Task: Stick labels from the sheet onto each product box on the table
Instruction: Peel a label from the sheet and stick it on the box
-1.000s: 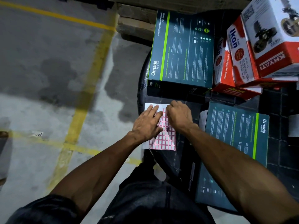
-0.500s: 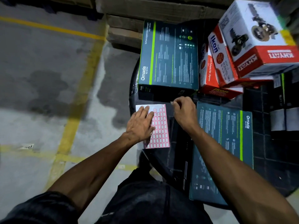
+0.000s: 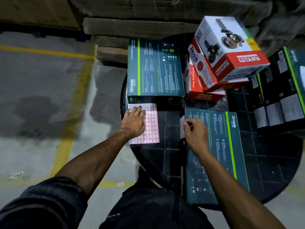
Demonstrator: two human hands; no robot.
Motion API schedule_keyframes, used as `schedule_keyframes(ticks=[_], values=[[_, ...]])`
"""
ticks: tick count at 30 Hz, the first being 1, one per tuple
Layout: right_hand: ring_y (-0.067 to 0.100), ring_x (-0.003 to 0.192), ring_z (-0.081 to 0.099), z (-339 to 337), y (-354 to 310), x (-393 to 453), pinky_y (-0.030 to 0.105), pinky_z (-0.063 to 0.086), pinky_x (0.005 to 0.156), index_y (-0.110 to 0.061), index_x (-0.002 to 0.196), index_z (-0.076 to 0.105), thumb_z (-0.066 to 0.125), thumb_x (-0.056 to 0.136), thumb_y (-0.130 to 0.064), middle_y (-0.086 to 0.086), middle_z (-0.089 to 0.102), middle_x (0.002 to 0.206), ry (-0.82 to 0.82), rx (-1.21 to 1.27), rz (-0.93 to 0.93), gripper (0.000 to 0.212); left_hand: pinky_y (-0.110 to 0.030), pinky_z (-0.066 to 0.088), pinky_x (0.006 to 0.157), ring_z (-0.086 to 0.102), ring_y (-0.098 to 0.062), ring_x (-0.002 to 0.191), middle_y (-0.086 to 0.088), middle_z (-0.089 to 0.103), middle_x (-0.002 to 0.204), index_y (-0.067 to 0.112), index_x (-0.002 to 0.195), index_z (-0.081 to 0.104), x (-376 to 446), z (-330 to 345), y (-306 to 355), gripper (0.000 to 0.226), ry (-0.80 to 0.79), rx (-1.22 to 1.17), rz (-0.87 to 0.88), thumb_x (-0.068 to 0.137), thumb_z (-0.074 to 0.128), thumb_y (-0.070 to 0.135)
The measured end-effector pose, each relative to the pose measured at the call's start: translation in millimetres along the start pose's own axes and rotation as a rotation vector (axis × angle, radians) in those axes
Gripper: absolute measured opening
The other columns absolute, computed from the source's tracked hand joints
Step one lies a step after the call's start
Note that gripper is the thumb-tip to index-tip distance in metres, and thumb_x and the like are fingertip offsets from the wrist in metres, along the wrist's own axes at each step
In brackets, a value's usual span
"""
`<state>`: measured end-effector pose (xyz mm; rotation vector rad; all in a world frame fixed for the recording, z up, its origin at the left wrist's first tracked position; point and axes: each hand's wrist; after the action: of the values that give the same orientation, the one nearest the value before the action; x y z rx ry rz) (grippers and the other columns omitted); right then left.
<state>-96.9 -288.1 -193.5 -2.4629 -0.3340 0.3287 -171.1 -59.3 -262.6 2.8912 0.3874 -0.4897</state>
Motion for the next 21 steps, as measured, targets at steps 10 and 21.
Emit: schedule_keyframes(ticks=[10, 21], values=[[0.014, 0.086, 0.05, -35.4, 52.6, -14.6, 0.025, 0.033, 0.077, -0.012, 0.09, 0.066, 0.057, 0.097, -0.023, 0.003, 0.059, 0.094, 0.053, -0.03, 0.085, 0.016, -0.042, 0.01, 0.12, 0.013, -0.026, 0.149, -0.011, 0.013, 0.162, 0.008, 0.154, 0.016, -0.4, -5.2, 19.8, 0.066, 0.028, 0.004, -0.088, 0.096, 0.044, 0.027], [0.018, 0.112, 0.052, -80.4, 112.6, 56.4, 0.028, 0.037, 0.088, -0.014, 0.076, 0.056, 0.056, 0.095, -0.018, 0.006, 0.059, 0.109, -0.024, 0.078, -0.087, 0.019, -0.045, 0.019, 0.119, 0.012, -0.024, 0.149, -0.007, 0.011, 0.162, 0.012, 0.154, 0.015, 15.1, -27.3, 162.7, 0.063, 0.122, -0.291, 0.092, 0.102, 0.033, 0.042]])
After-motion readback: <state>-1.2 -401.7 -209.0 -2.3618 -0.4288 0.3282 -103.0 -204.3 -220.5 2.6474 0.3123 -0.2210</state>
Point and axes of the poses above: each hand's wrist, its own x-axis towards the middle knuckle, its own z-axis out of the palm, y = z × x
